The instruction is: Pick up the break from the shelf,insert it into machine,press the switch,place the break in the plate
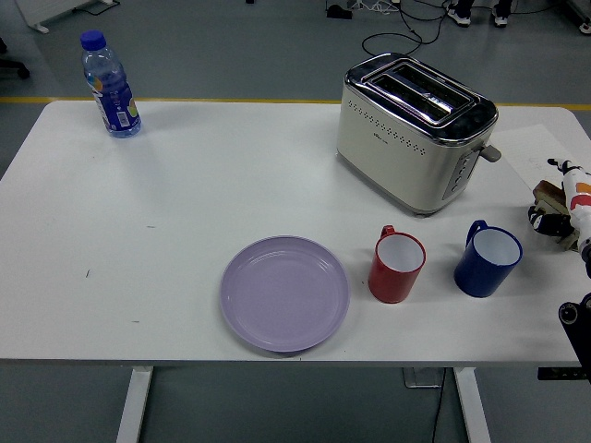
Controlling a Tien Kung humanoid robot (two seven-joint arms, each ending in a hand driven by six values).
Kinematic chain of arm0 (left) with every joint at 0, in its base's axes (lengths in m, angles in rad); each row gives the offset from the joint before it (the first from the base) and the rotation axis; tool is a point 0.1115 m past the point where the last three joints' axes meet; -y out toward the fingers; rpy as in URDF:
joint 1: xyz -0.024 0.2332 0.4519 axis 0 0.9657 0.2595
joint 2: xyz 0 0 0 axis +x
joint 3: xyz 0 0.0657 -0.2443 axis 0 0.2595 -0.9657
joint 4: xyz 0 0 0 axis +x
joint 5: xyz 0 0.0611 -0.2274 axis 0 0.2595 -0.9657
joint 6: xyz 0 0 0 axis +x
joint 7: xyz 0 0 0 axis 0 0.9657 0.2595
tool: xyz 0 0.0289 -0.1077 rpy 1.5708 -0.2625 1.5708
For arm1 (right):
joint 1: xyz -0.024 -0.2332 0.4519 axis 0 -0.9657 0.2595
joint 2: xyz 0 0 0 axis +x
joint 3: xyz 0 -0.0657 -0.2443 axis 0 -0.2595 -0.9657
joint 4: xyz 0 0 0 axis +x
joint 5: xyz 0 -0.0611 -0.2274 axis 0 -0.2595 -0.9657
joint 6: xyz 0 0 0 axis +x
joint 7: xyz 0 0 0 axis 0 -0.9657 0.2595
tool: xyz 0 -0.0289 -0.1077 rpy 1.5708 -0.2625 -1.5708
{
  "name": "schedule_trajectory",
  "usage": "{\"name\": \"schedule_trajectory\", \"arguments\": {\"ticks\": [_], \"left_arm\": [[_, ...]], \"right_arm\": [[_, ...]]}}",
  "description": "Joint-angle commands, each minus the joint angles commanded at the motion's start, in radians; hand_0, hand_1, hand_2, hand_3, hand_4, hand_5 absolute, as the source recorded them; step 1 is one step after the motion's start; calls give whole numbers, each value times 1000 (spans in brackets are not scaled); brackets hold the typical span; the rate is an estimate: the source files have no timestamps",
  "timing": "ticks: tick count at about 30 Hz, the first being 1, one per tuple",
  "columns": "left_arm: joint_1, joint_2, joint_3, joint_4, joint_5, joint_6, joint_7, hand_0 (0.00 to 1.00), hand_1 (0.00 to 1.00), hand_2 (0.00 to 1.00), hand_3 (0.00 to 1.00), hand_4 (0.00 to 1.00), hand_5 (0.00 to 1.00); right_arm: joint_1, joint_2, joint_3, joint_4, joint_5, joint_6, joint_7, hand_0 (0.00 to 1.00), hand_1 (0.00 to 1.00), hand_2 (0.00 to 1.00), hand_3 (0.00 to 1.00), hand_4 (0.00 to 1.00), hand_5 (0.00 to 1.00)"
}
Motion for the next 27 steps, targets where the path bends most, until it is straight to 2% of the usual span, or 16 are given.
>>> {"name": "schedule_trajectory", "arguments": {"ticks": [3, 4, 9, 10, 15, 16, 21, 22, 27], "left_arm": [[2, 0, 0, 0, 2, 0, 1, 635, 527, 512, 527, 290, 888], [2, 0, 0, 0, 3, 0, 1, 635, 526, 511, 526, 290, 887], [4, 0, -1, 0, 6, 0, 2, 635, 526, 511, 526, 290, 887], [5, 0, 0, 0, 6, 0, 2, 636, 527, 509, 525, 290, 886], [7, 1, -3, 0, 10, 0, 3, 636, 527, 509, 525, 290, 886], [7, 1, -3, 0, 10, 0, 3, 635, 526, 508, 526, 291, 885], [8, 2, 0, 0, 7, 1, 1, 635, 526, 508, 526, 291, 885], [8, 2, 1, 0, 5, 1, 1, 636, 526, 508, 524, 291, 885], [5, 3, 3, 0, 2, 2, 0, 636, 526, 508, 524, 291, 885]], "right_arm": [[7, -1, -17, 2, 0, 8, -38, 764, 721, 744, 824, 793, 103], [9, -1, -20, 2, 0, 9, -44, 712, 675, 689, 802, 786, 113], [26, -10, -48, -8, 0, 17, -87, 712, 675, 689, 802, 786, 113], [30, -12, -52, -10, 0, 20, -95, 663, 640, 642, 764, 779, 117], [43, -24, -72, -10, 0, 27, -121, 663, 640, 642, 764, 779, 117], [44, -25, -73, -10, 0, 27, -122, 623, 594, 594, 702, 772, 119], [64, -39, -98, -20, 0, 43, -155, 623, 594, 594, 702, 772, 119], [69, -42, -104, -22, 0, 46, -160, 577, 556, 571, 667, 764, 118], [86, -49, -118, -36, 0, 47, -181, 577, 556, 571, 667, 764, 118]]}}
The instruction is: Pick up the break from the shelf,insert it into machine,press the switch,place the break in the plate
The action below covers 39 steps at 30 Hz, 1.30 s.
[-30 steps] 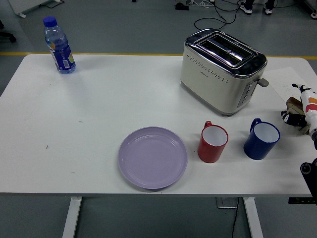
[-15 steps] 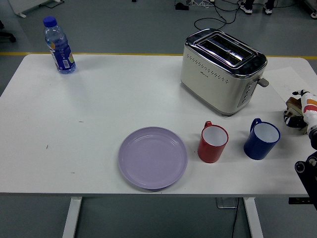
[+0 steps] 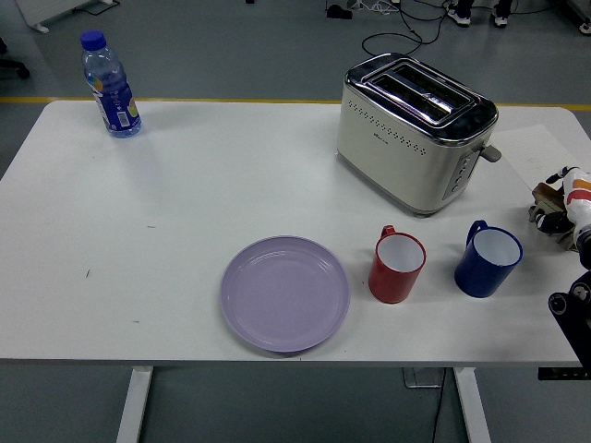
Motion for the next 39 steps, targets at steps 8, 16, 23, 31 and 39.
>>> {"name": "schedule_trajectory", "arguments": {"ticks": [8, 16, 23, 31, 39], "left_arm": [[-7, 2, 3, 0, -7, 1, -2, 635, 524, 507, 523, 289, 881], [-9, 2, 1, 0, -6, 2, -2, 635, 524, 507, 522, 292, 881], [-9, 2, -5, 0, 1, 2, -1, 635, 524, 506, 522, 293, 880], [-11, 3, -9, 0, 9, 2, 2, 636, 523, 506, 522, 294, 876], [-10, 3, -11, 0, 10, 2, 4, 636, 524, 505, 522, 295, 876]], "right_arm": [[25, -13, -17, -18, 0, -23, -29, 494, 500, 526, 605, 711, 95], [36, -21, -35, -29, 0, -22, -40, 421, 442, 481, 560, 666, 65], [34, -21, -41, -35, 0, -19, -38, 379, 414, 459, 534, 645, 54], [41, -24, -43, -35, 0, -64, -28, 292, 361, 435, 513, 523, 2], [48, -35, -39, -31, 0, -102, -15, 273, 356, 431, 511, 477, 2]]}}
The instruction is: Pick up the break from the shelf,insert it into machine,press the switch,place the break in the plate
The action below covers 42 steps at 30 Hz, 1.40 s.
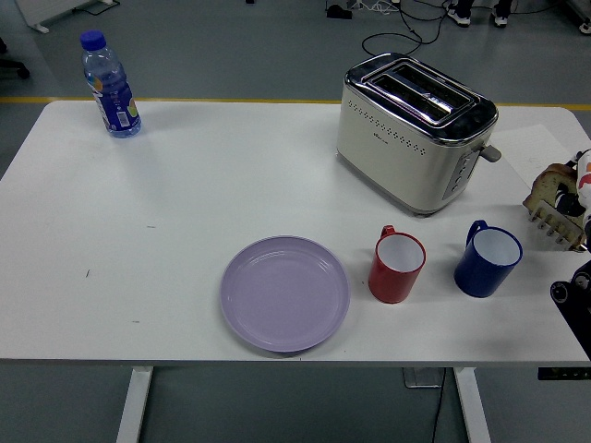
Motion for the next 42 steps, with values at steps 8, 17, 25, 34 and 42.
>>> {"name": "schedule_trajectory", "arguments": {"ticks": [8, 17, 25, 34, 42], "left_arm": [[0, 0, -1, 0, 1, 1, 2, 636, 524, 505, 523, 297, 880], [1, 0, -4, 0, 3, 1, 4, 637, 524, 505, 523, 297, 880], [6, 1, -3, 0, 1, 3, 5, 637, 524, 505, 524, 296, 880], [14, 1, -1, 0, 1, 5, 9, 637, 524, 505, 524, 296, 880], [17, 3, 3, 0, -1, 5, 12, 637, 524, 505, 524, 294, 882]], "right_arm": [[27, -50, 8, 39, 0, -11, 7, 264, 355, 428, 510, 469, 2], [80, -125, 17, 119, 0, -14, 12, 229, 331, 413, 507, 475, 2], [172, -168, -9, 163, 0, -28, 19, 204, 306, 394, 499, 489, 2], [294, -157, -84, 171, 53, -5, 28, 201, 295, 386, 499, 492, 2], [405, -126, -147, 162, 247, 22, 41, 199, 281, 378, 496, 490, 2]]}}
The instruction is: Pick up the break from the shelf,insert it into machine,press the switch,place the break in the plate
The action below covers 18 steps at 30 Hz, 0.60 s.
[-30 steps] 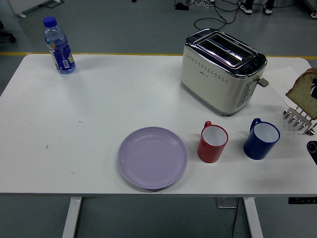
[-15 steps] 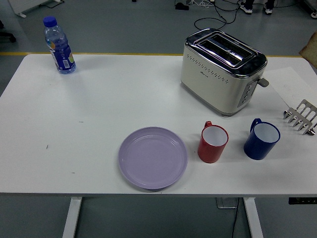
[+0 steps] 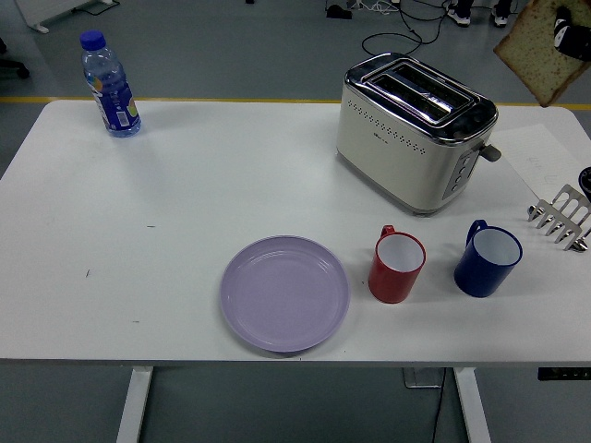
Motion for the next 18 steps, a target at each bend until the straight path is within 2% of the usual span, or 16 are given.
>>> {"name": "schedule_trajectory", "arguments": {"ticks": [4, 9, 14, 18], "left_arm": [[-3, 2, 4, 0, -7, 1, -1, 637, 524, 505, 524, 294, 882], [-6, 3, 7, 0, -13, 2, -2, 637, 525, 505, 525, 294, 882], [-10, 5, 15, 0, -24, 4, -3, 637, 525, 505, 525, 294, 882], [-14, 6, 18, 0, -27, 4, -3, 637, 525, 505, 524, 294, 882]], "right_arm": [[70, 19, -54, -24, 53, 19, 7, 199, 281, 378, 496, 490, 2], [135, 45, -115, -60, 75, 19, 15, 195, 276, 375, 495, 482, 2], [198, 98, -179, -125, 95, 11, 35, 192, 273, 374, 495, 480, 2], [248, 155, -232, -212, 119, -6, 66, 188, 272, 370, 494, 478, 2]]}}
